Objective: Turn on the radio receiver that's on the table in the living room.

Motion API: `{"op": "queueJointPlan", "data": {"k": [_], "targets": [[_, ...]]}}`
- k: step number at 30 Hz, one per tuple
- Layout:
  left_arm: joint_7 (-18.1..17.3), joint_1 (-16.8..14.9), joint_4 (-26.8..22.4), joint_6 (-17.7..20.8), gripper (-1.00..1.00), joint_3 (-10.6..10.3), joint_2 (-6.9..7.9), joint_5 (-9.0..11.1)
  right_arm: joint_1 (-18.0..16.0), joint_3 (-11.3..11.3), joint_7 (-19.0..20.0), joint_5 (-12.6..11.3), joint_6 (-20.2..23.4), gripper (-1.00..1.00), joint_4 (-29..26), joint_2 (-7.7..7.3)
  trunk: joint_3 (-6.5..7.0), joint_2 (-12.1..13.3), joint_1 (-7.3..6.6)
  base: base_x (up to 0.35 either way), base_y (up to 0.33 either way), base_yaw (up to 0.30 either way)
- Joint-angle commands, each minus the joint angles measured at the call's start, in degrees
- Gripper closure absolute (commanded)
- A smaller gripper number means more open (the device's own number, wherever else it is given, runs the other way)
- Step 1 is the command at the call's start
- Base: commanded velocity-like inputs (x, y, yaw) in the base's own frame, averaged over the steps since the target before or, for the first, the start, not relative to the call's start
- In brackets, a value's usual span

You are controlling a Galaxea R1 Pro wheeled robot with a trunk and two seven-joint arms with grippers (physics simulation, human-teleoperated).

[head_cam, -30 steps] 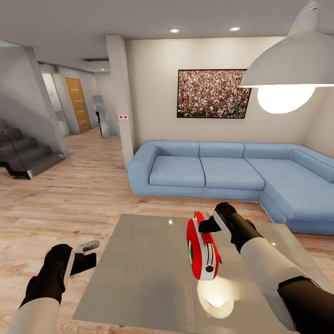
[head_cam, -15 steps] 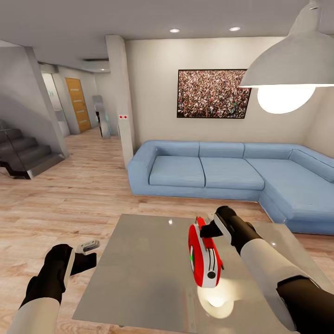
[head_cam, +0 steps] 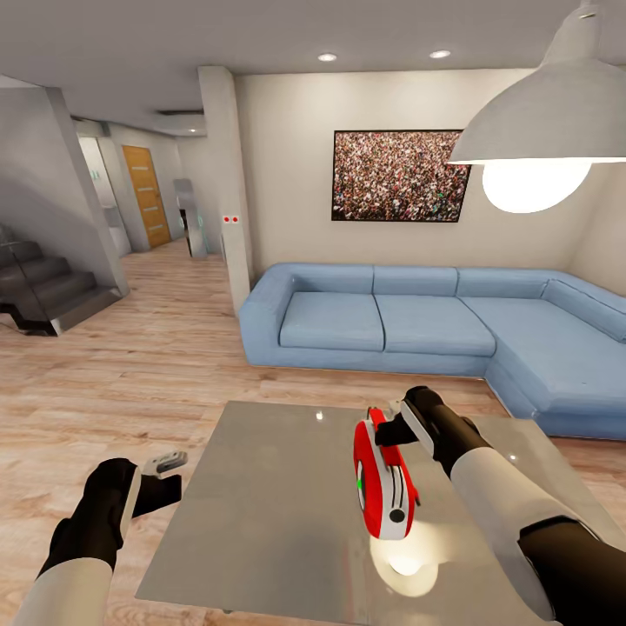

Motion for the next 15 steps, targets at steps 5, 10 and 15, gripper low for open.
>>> {"op": "queueJointPlan", "data": {"k": [5, 10, 15], "targets": [[0.0, 0.0, 0.0, 0.0, 1.00, 0.0, 0.01, 0.0, 0.0, 0.0, 0.0, -0.1, 0.0, 1.00, 0.0, 0.00, 0.00, 0.0, 0.00, 0.000, 0.000, 0.000], [0.0, 0.0, 0.0, 0.0, 1.00, 0.0, 0.08, 0.0, 0.0, 0.0, 0.0, 0.0, 0.0, 1.00, -0.1, 0.00, 0.00, 0.0, 0.00, 0.000, 0.000, 0.000], [0.0, 0.0, -0.1, 0.0, 1.00, 0.1, 0.39, 0.0, 0.0, 0.0, 0.0, 0.0, 0.0, 1.00, -0.1, 0.00, 0.00, 0.0, 0.00, 0.000, 0.000, 0.000]]}}
